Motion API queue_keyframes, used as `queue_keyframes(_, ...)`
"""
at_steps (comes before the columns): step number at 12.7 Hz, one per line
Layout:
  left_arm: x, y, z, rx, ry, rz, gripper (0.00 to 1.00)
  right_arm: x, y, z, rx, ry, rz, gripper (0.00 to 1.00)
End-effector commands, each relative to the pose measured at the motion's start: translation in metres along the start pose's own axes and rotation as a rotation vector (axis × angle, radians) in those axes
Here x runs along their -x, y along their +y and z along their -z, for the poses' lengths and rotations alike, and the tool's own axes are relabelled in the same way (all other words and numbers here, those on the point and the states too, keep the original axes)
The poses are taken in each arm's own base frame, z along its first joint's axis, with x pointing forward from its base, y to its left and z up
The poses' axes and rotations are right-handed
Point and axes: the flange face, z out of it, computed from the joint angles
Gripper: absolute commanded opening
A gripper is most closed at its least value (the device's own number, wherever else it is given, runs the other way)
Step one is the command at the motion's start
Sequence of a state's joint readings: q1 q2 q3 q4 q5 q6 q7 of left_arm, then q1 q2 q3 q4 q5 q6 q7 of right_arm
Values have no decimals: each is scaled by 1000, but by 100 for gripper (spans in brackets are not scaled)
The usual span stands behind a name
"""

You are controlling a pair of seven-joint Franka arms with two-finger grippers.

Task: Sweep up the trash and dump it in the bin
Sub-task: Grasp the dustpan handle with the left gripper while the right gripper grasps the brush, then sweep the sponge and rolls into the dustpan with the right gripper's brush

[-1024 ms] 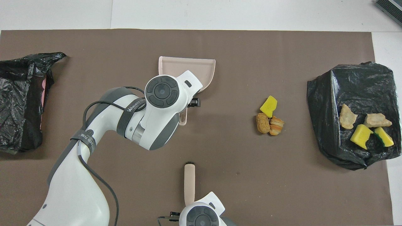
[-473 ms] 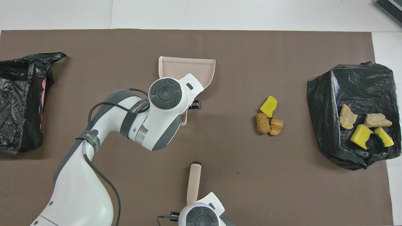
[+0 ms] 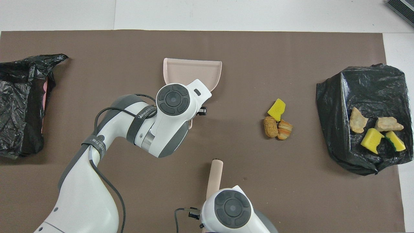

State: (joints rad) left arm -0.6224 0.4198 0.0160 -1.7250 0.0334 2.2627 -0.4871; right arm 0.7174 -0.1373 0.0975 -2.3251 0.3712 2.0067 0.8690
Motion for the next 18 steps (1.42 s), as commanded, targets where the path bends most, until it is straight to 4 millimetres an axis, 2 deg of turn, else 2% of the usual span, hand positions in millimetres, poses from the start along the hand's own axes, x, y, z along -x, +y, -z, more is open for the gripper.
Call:
queue_keyframes(1, -3, -2, 9, -5, 34, -16, 1, -22, 43, 38, 64, 9, 15, 0)
queue_keyframes(4, -6, -12, 23, -14, 29, -164, 0, -75, 93, 61, 231, 96, 61, 0)
queue_keyframes(6, -2, -25, 52, -33, -6, -310, 0, -112, 136, 68, 322, 110, 93, 0)
queue_keyframes(7, 3, -28, 59, -42, -44, -403, 0, -128, 154, 69, 343, 106, 118, 0)
queue_keyframes(9, 10, -33, 62, -47, -99, -590, 0, -169, 207, 75, 359, 107, 179, 0)
queue_keyframes(10, 14, -35, 63, -48, -130, -655, 0, -184, 229, 78, 342, 112, 184, 0)
queue_keyframes(12, 19, -37, 63, -38, -159, -822, 0, -203, 259, 79, 378, 105, 259, 0)
queue_keyframes(14, 26, -44, 57, -27, -189, -937, 0, -225, 267, 63, 375, 119, 283, 0)
queue_keyframes(16, 33, -45, 54, -9, -191, -1126, 0, -238, 257, 47, 358, 137, 292, 0)
queue_keyframes(18, 44, -47, 50, -6, -209, -1144, 0, -247, 251, 32, 341, 133, 300, 0)
